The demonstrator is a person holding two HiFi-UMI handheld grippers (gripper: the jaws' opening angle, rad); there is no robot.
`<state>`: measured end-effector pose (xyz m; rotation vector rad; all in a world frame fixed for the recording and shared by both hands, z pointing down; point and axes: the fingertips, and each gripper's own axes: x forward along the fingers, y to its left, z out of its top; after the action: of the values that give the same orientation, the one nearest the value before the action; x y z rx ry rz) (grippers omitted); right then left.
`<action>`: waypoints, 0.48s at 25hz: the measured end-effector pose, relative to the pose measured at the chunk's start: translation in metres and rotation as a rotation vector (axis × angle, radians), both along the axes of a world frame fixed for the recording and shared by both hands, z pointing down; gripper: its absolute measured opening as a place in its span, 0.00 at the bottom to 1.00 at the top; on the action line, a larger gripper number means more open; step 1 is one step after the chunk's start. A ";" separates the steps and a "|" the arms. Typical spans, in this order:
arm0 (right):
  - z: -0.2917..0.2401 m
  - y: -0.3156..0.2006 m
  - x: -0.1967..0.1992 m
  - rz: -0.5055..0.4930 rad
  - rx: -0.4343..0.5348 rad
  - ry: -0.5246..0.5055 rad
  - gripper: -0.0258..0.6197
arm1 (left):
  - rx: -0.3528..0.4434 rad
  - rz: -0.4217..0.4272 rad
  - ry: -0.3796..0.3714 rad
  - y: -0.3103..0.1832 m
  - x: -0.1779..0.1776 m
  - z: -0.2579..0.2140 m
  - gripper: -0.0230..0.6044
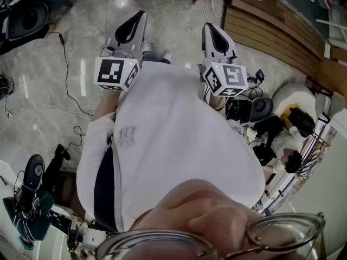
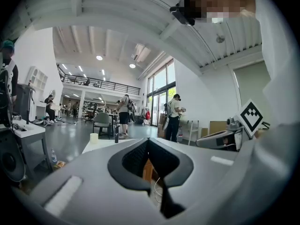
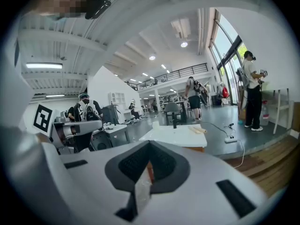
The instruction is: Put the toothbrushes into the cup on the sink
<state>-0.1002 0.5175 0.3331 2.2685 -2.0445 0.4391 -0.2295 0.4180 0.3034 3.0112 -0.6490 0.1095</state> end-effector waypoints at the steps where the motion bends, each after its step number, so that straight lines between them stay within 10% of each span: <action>1: 0.000 0.000 0.001 0.000 0.000 0.001 0.05 | 0.000 0.000 0.001 0.000 0.001 0.000 0.05; 12: -0.001 0.001 0.011 -0.022 -0.012 0.046 0.05 | -0.003 -0.002 0.011 0.002 0.012 -0.004 0.05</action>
<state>-0.0897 0.5180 0.3323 2.2257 -2.0379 0.3932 -0.2172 0.4204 0.2998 3.0059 -0.6508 0.0944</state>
